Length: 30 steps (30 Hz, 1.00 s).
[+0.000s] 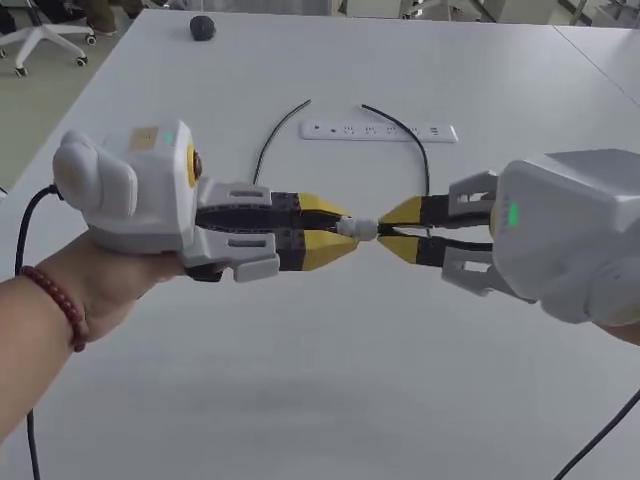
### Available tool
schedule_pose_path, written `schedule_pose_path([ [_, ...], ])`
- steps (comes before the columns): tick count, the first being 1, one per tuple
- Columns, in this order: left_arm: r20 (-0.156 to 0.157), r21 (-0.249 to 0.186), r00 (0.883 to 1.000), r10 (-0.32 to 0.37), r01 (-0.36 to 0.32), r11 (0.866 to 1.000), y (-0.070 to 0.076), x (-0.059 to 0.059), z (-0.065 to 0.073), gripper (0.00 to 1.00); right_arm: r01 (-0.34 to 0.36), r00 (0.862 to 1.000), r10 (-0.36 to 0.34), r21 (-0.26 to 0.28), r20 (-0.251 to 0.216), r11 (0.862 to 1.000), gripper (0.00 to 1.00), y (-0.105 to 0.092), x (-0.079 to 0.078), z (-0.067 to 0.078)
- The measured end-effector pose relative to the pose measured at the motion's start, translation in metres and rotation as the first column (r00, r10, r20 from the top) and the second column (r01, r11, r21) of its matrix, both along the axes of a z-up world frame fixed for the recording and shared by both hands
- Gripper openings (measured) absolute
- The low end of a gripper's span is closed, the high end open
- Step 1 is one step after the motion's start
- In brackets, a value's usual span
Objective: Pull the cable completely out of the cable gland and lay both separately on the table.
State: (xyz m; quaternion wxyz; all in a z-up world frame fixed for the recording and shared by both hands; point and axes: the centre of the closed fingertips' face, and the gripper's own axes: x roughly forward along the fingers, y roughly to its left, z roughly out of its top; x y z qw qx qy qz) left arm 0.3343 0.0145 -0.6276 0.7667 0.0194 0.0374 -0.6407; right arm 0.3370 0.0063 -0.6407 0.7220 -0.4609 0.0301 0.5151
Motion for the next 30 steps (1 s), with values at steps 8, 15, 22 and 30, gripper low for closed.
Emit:
schedule_pose_path([
  [8, 0.021, 0.031, 1.0, 0.0, -0.001, 1.0, 0.0, -0.001, -0.003, 0.16, 0.007, 1.0, -0.007, -0.008, -0.007, 1.0, 0.0, -0.002, -0.001, -0.002],
  [15, 0.026, 0.049, 1.0, -0.002, 0.001, 0.999, 0.0, -0.003, -0.005, 0.16, 0.005, 1.0, -0.005, -0.019, -0.012, 1.0, 0.0, -0.002, -0.003, -0.004],
  [22, 0.023, 0.054, 1.0, 0.002, -0.003, 0.999, 0.003, -0.003, -0.006, 0.16, 0.004, 1.0, -0.004, -0.029, -0.003, 1.0, 0.0, -0.003, -0.003, -0.004],
  [30, 0.021, 0.071, 1.0, 0.002, -0.004, 0.997, 0.01, -0.003, -0.008, 0.16, 0.021, 1.0, -0.021, -0.037, -0.009, 0.999, 0.0, -0.016, 0.001, -0.008],
])
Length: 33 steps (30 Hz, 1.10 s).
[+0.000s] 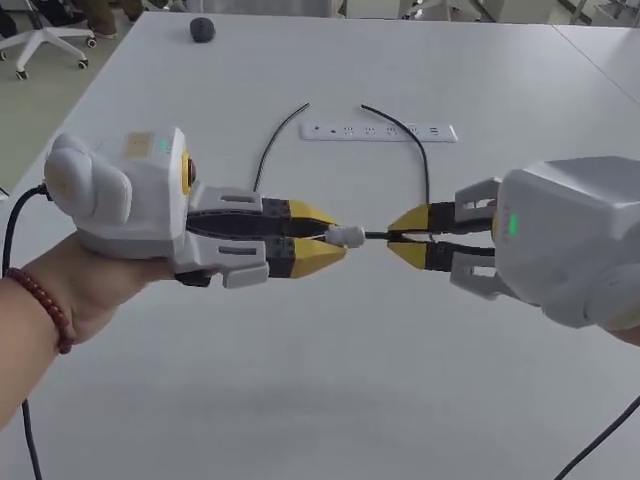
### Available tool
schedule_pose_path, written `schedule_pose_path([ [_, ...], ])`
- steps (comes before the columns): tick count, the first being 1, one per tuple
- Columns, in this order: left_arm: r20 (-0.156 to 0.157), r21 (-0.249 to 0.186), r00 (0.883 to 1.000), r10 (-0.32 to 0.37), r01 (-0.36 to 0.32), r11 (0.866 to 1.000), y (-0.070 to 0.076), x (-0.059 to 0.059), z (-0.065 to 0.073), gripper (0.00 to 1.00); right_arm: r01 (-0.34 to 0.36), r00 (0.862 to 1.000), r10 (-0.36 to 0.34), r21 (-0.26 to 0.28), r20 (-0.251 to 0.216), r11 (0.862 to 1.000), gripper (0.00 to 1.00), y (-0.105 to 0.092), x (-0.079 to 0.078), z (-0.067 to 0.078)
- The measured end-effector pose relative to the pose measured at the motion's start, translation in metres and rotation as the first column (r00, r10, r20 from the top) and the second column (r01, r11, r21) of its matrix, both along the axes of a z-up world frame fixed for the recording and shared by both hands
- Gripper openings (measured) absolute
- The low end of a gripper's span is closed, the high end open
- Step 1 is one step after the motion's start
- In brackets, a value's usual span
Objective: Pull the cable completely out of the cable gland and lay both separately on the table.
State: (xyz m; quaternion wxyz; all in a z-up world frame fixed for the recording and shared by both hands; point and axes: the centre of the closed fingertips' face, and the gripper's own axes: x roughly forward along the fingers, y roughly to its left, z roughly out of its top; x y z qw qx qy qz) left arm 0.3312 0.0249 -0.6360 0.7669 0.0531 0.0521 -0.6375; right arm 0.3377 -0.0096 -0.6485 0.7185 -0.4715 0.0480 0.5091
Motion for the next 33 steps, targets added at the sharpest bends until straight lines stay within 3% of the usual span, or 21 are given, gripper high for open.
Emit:
schedule_pose_path([
  [17, 0.003, 0.041, 1.0, 0.007, -0.007, 0.999, 0.012, 0.001, -0.007, 0.16, 0.058, 0.998, -0.058, -0.039, -0.02, 0.998, 0.0, -0.028, 0.011, -0.015],
  [23, 0.004, 0.053, 1.0, 0.019, -0.019, 0.998, 0.021, 0.003, -0.007, 0.16, 0.103, 0.993, -0.105, -0.042, -0.046, 0.994, 0.0, -0.048, 0.017, -0.022],
  [33, 0.015, 0.051, 1.0, 0.023, -0.024, 0.998, 0.021, 0.004, -0.001, 0.16, 0.174, 0.981, -0.178, -0.055, -0.079, 0.983, 0.0, -0.073, 0.032, -0.037],
])
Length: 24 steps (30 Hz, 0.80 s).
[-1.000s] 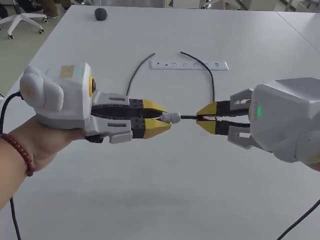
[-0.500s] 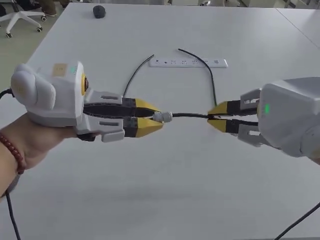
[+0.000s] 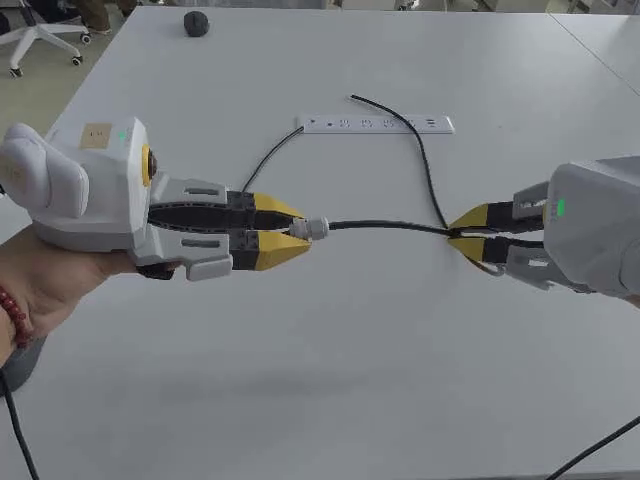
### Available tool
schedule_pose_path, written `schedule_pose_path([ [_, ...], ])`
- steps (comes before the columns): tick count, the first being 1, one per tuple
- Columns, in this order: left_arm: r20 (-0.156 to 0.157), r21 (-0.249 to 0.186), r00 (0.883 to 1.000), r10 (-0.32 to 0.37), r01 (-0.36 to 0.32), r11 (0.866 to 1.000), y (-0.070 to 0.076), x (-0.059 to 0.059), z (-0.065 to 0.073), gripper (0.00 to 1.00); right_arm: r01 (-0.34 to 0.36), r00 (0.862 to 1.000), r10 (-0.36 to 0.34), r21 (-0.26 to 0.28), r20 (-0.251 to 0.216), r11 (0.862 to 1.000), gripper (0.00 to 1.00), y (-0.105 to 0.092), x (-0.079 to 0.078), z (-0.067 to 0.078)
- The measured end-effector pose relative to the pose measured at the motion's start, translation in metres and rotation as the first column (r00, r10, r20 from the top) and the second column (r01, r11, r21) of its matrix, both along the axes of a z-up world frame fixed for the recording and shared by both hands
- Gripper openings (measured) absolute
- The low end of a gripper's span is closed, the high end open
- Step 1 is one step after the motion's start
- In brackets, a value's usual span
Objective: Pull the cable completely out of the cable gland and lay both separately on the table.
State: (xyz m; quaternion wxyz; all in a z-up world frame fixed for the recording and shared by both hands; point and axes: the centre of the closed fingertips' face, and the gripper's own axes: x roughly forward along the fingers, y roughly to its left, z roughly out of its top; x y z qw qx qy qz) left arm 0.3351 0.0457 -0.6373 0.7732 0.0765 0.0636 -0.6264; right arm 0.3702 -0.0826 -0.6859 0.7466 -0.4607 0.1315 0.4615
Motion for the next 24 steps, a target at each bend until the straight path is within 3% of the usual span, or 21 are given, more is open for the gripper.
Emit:
schedule_pose_path([
  [4, 0.004, -0.004, 1.0, -0.002, 0.002, 1.0, -0.003, 0.002, 0.003, 0.16, 0.027, 0.999, -0.027, -0.014, -0.031, 1.0, 0.0, -0.007, 0.005, -0.015],
  [10, 0.0, 0.006, 1.0, 0.0, 0.0, 1.0, -0.008, 0.007, -0.001, 0.16, 0.056, 0.993, -0.062, -0.061, -0.1, 0.997, 0.0, -0.016, 0.012, -0.054],
  [14, -0.003, 0.008, 1.0, -0.002, 0.002, 1.0, -0.012, 0.009, -0.003, 0.16, 0.049, 0.992, -0.062, -0.113, -0.108, 0.992, 0.0, -0.02, 0.016, -0.072],
  [19, 0.002, 0.011, 1.0, -0.009, 0.009, 1.0, -0.017, 0.009, -0.003, 0.16, 0.048, 0.99, -0.067, -0.145, -0.128, 0.988, 0.0, -0.023, 0.018, -0.087],
  [24, 0.005, -0.005, 1.0, -0.007, 0.007, 1.0, -0.017, 0.01, 0.003, 0.16, 0.09, 0.977, -0.115, -0.144, -0.178, 0.986, 0.0, -0.034, 0.019, -0.098],
])
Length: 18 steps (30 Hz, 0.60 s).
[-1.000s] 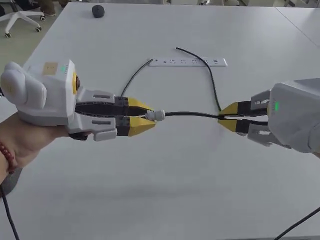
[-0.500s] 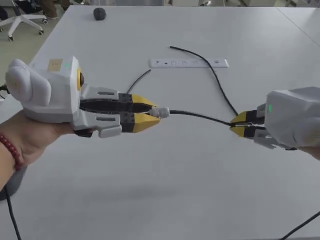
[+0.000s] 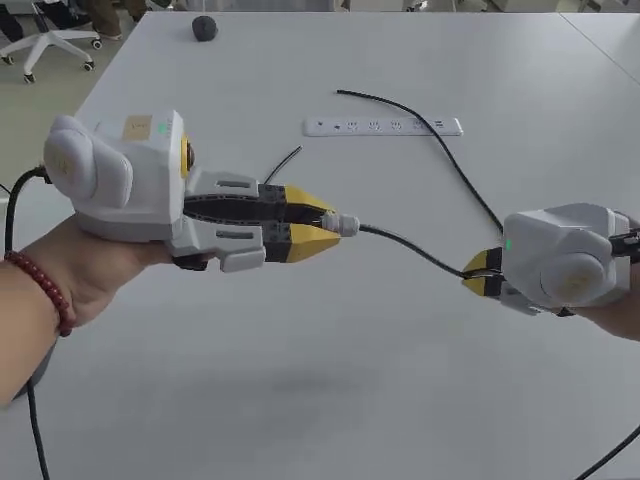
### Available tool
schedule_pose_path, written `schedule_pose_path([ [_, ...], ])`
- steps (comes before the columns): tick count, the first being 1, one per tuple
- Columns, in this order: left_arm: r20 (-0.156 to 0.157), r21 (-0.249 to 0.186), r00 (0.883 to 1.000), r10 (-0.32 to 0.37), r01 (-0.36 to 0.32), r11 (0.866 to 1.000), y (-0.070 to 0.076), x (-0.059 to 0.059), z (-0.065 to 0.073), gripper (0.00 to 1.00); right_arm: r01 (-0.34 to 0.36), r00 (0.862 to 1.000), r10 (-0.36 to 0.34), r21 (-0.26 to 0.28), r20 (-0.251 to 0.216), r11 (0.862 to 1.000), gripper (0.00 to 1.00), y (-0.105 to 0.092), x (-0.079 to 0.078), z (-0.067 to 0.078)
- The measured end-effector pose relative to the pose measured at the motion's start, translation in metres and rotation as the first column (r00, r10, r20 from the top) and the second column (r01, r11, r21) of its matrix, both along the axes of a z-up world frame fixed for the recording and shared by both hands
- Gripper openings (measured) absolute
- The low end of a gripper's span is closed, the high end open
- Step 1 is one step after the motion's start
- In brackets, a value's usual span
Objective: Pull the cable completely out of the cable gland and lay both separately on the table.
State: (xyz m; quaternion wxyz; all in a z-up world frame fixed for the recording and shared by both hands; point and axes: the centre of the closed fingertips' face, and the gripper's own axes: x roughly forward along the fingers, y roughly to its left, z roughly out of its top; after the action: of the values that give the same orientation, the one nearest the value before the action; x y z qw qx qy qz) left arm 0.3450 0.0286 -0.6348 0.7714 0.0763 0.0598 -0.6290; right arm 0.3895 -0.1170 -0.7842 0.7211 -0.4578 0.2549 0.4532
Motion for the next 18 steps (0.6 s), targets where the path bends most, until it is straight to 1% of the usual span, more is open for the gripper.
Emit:
schedule_pose_path([
  [2, 0.0, -0.002, 1.0, 0.002, -0.002, 1.0, 0.0011, 0.0004, 0.0013, 0.16, 0.01, 1.0, -0.01, 0.0, 0.001, 1.0, 0.0, -0.0046, 0.0012, -0.0036],
  [3, 0.001, -0.004, 1.0, 0.003, -0.003, 1.0, 0.0019, 0.0005, 0.002, 0.16, 0.027, 0.999, -0.027, 0.002, -0.017, 1.0, 0.0, -0.0074, 0.0003, -0.007],
  [4, -0.001, -0.006, 1.0, 0.004, -0.004, 1.0, 0.0022, 0.0006, 0.0021, 0.16, 0.027, 1.0, -0.027, 0.004, -0.012, 1.0, 0.0, -0.0071, 0.0, -0.006],
  [5, 0.0, -0.004, 1.0, 0.006, -0.006, 1.0, 0.0027, 0.0011, 0.0018, 0.16, 0.039, 0.999, -0.039, 0.013, -0.024, 0.999, 0.0, -0.0075, -0.0008, -0.0072],
  [7, -0.003, -0.005, 1.0, 0.006, -0.006, 1.0, 0.0025, 0.001, 0.0014, 0.16, 0.043, 0.999, -0.042, 0.014, -0.022, 0.999, 0.0, -0.0077, -0.0015, -0.0084],
  [8, -0.004, -0.002, 1.0, 0.004, -0.004, 1.0, 0.0022, 0.0004, 0.0004, 0.16, 0.046, 0.998, -0.046, 0.016, -0.031, 0.999, 0.0, -0.008, -0.0014, -0.0102],
  [10, -0.007, -0.003, 1.0, 0.002, -0.002, 1.0, 0.0017, -0.0004, 0.0, 0.16, 0.044, 0.999, -0.043, 0.013, -0.025, 0.999, 0.0, -0.0079, -0.0014, -0.0098],
  [11, -0.007, -0.005, 1.0, 0.004, -0.004, 1.0, 0.0015, -0.0004, 0.0004, 0.16, 0.047, 0.998, -0.046, 0.017, -0.034, 0.999, 0.0, -0.0077, -0.0021, -0.0101],
  [12, -0.008, -0.008, 1.0, 0.006, -0.006, 1.0, 0.0016, -0.0002, 0.0007, 0.16, 0.044, 0.999, -0.044, 0.017, -0.026, 0.999, 0.0, -0.0077, -0.0019, -0.0093],
  [14, -0.011, -0.011, 1.0, 0.01, -0.01, 1.0, 0.0016, 0.0005, 0.0011, 0.16, 0.05, 0.998, -0.049, 0.024, -0.033, 0.998, 0.0, -0.0077, -0.003, -0.0094],
  [15, -0.01, -0.011, 1.0, 0.011, -0.012, 1.0, 0.0016, 0.0007, 0.0012, 0.16, 0.049, 0.998, -0.048, 0.025, -0.027, 0.998, 0.0, -0.0078, -0.0028, -0.0087],
  [17, -0.01, -0.011, 1.0, 0.012, -0.012, 1.0, 0.0012, 0.0007, 0.0013, 0.16, 0.056, 0.998, -0.055, 0.031, -0.034, 0.998, 0.0, -0.0084, -0.0031, -0.0091],
  [18, -0.011, -0.011, 1.0, 0.012, -0.012, 1.0, 0.0011, 0.0007, 0.0013, 0.16, 0.055, 0.998, -0.055, 0.031, -0.029, 0.998, 0.0, -0.0079, -0.0028, -0.0084],
])
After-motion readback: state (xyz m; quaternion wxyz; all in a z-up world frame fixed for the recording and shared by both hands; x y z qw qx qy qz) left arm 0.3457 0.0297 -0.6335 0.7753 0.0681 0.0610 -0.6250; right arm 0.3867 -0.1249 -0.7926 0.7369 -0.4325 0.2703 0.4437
